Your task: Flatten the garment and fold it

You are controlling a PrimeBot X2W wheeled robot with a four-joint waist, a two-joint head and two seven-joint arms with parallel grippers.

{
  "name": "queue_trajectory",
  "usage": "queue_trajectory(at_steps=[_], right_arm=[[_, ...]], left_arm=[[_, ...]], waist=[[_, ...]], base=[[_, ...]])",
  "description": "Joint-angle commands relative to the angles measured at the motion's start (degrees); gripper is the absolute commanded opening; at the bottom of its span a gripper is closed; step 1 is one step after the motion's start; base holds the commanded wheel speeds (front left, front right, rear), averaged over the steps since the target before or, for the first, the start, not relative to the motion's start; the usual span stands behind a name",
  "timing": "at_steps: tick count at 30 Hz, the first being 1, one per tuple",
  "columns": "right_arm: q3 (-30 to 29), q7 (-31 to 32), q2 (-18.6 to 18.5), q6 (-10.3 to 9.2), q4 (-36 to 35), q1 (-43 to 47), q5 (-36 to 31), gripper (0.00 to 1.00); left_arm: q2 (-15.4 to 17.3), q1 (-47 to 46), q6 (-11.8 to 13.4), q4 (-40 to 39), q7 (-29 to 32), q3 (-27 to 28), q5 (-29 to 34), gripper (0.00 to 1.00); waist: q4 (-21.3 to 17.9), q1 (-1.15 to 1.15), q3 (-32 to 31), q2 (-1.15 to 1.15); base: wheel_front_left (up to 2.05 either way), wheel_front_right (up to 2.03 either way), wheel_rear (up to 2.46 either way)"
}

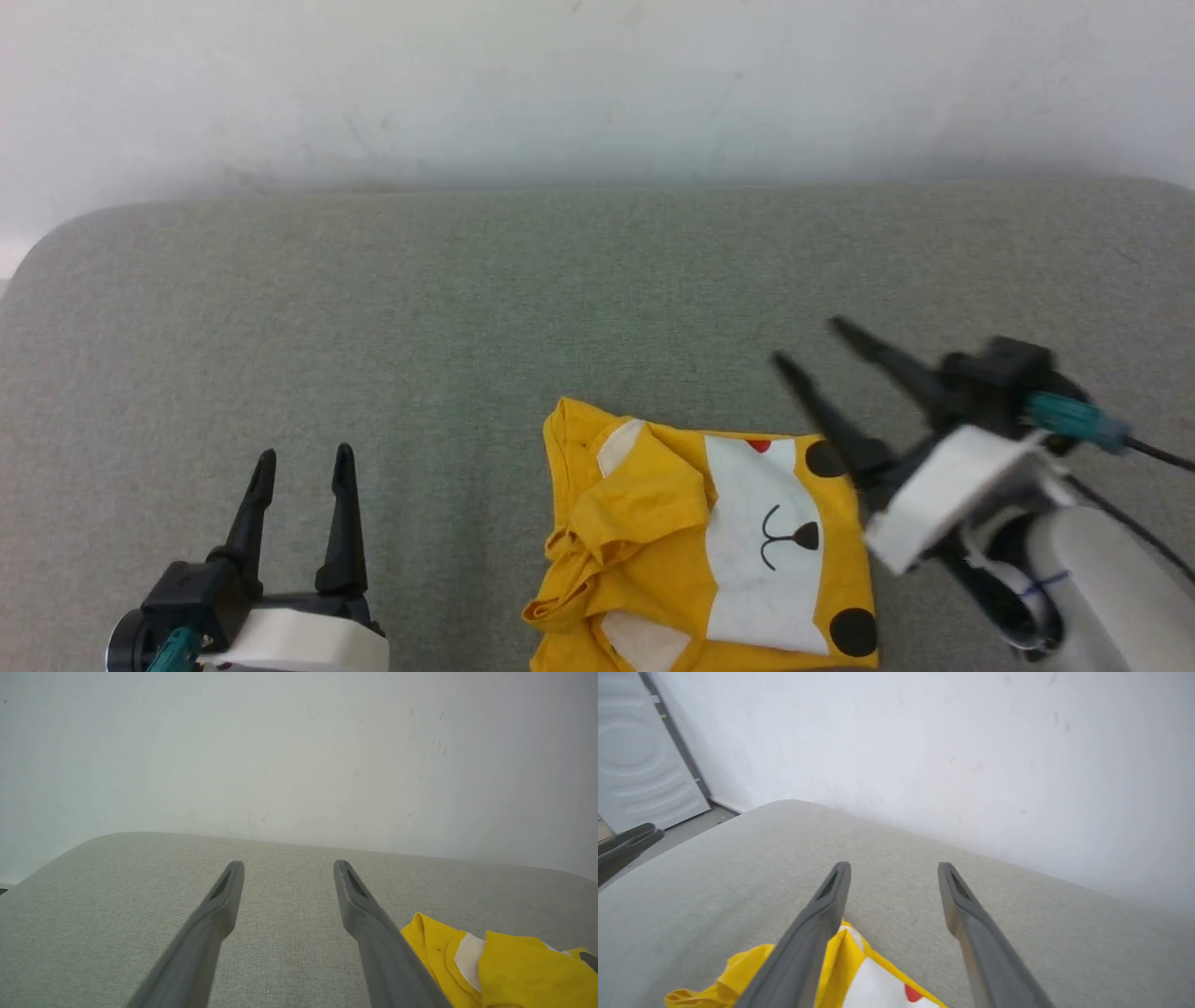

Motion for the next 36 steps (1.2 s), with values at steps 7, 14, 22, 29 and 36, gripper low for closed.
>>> queue_trajectory(at_steps=[7, 14, 22, 29, 36], right_arm=[[-22.8, -7.9, 5.4, -0.04, -4.4, 13.6, -14.4, 1.0], [-29.8, -7.4, 9.9, -0.04, -9.7, 22.2, -17.2, 1.0], [-30.7, -4.2, 11.8, -0.04, -11.6, 25.1, -16.4, 1.0], [-42.8, 9.1, 10.6, -0.04, -2.9, 20.6, -0.9, 1.0], [-51.9, 34.3, 11.8, -0.04, 14.0, 16.2, 16.8, 1.0]], left_arm=[[0.0, 1.7, -0.1, -0.2, -0.3, 1.0, 0.7, 1.0], [0.4, 2.9, -0.3, 0.6, -0.3, 1.2, 0.9, 1.0], [0.4, 3.6, -0.1, 1.8, -0.3, 1.2, 0.6, 1.0], [0.0, 2.9, 0.2, 1.7, -0.3, 1.8, -0.3, 1.0], [-1.2, 1.9, 0.0, 1.7, -0.3, 1.7, -0.7, 1.0]], waist=[[-3.0, 0.0, -1.6, 0.0], [-4.5, 0.0, -3.0, 0.0], [-5.2, 0.0, -3.5, 0.0], [-4.3, 0.0, -2.2, 0.0], [-0.5, 0.0, -1.6, 0.0]], base=[[0.0, 0.0, 0.0], [0.0, 0.0, 0.0], [0.0, 0.0, 0.0], [0.0, 0.0, 0.0], [0.0, 0.0, 0.0]])
